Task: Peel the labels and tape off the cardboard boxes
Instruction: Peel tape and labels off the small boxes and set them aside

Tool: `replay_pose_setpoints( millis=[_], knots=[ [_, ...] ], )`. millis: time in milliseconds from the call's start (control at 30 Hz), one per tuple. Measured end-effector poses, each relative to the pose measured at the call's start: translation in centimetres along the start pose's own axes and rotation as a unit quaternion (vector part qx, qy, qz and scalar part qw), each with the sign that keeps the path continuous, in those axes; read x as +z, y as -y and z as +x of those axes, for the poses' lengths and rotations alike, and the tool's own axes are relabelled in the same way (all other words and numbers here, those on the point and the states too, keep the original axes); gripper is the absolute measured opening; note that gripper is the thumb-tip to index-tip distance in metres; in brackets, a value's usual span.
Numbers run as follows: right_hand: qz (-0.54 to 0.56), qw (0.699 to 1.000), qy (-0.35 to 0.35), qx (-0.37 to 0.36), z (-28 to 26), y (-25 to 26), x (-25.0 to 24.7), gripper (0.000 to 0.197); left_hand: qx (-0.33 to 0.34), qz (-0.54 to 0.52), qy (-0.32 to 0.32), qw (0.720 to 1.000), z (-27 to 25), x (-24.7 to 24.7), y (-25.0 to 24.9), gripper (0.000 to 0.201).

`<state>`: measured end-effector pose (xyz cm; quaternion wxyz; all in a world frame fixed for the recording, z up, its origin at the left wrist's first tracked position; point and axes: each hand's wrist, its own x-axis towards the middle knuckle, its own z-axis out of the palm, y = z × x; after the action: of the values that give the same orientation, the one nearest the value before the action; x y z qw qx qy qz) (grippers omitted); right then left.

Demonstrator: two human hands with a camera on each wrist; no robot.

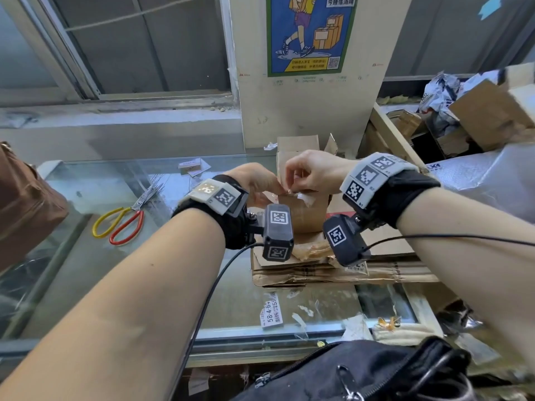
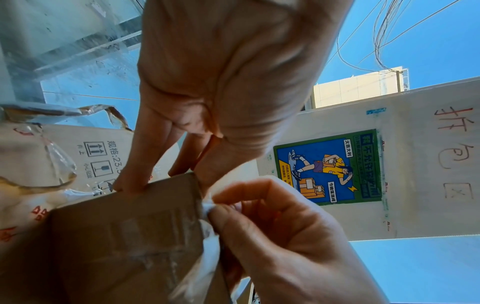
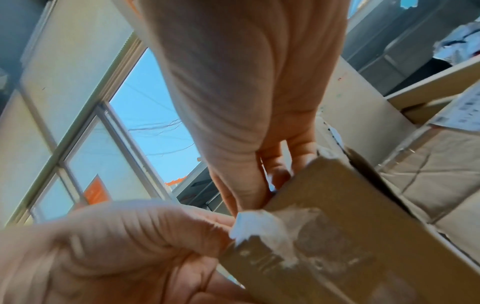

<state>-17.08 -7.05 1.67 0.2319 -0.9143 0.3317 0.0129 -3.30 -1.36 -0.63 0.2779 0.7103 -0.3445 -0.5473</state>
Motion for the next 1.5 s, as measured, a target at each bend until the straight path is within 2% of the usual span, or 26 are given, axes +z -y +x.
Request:
replay_pose_setpoints(
  millis=[67,133,200,267,333,433,567,767,867,967,1033,1100,1167,1500],
  knots=[
    [0.162,0.986,-0.014,0.028,-0.6,-0.3,-0.4,0.018,0.004,-0.019,-0.004,1.0,-0.1,-0.1,0.1,0.028],
    [0.242,0.969,-0.027,0.05,-1.0,-0.8,-0.7,0.024,0.01,-0.03,0.001,1.0,-0.2,0.0,0.3,0.029],
    [0.186,0.981,-0.035,0.048,-1.0,-0.7,-0.7,0.021,0.014,-0.021,0.003,1.0,-0.5,0.0,0.1,0.032],
    [0.085,0.995,-0.034,0.032,-0.8,-0.3,-0.5,0.017,0.021,0.008,-0.001,1.0,-0.6,0.0,-0.1,0.035],
    [0.018,0.999,-0.033,0.018,-0.7,0.1,-0.4,0.015,0.031,0.043,-0.011,0.999,-0.7,-0.2,-0.1,0.046],
    [-0.019,0.999,-0.031,0.0,-0.5,0.1,-0.4,0.015,0.03,0.057,-0.021,0.998,-0.7,-0.5,0.5,0.067],
    [-0.03,0.997,-0.058,-0.031,-0.4,-0.1,0.2,0.009,0.032,0.05,-0.019,0.998,-0.5,-0.8,1.3,0.075],
    [0.004,0.995,-0.086,-0.045,-0.4,-0.5,1.0,0.004,0.028,-0.004,0.005,1.0,-0.5,-1.0,1.5,0.065],
    [-0.037,0.995,-0.082,-0.053,-0.4,-0.3,1.3,0.003,0.022,-0.024,0.031,0.999,-0.4,-1.0,1.1,0.05],
    [-0.101,0.992,-0.043,-0.06,-0.2,-0.1,1.6,0.002,0.028,-0.001,0.023,0.999,-0.6,-0.7,0.5,0.031],
    [-0.136,0.989,0.005,-0.054,-0.1,-0.1,1.4,0.015,0.037,0.009,0.02,0.999,-0.6,-0.3,0.2,0.031],
    [-0.135,0.989,0.035,-0.041,-0.2,0.0,1.0,0.016,0.036,0.015,0.024,0.999,-0.6,0.1,0.1,0.032],
    [-0.122,0.991,0.044,-0.038,-0.4,0.3,0.7,0.008,0.031,0.022,0.033,0.999,-0.7,0.3,0.0,0.031],
    [-0.107,0.992,0.06,-0.004,-0.3,0.9,0.5,0.022,0.017,0.027,0.013,0.999,-1.1,1.0,-0.1,0.035]
  ],
)
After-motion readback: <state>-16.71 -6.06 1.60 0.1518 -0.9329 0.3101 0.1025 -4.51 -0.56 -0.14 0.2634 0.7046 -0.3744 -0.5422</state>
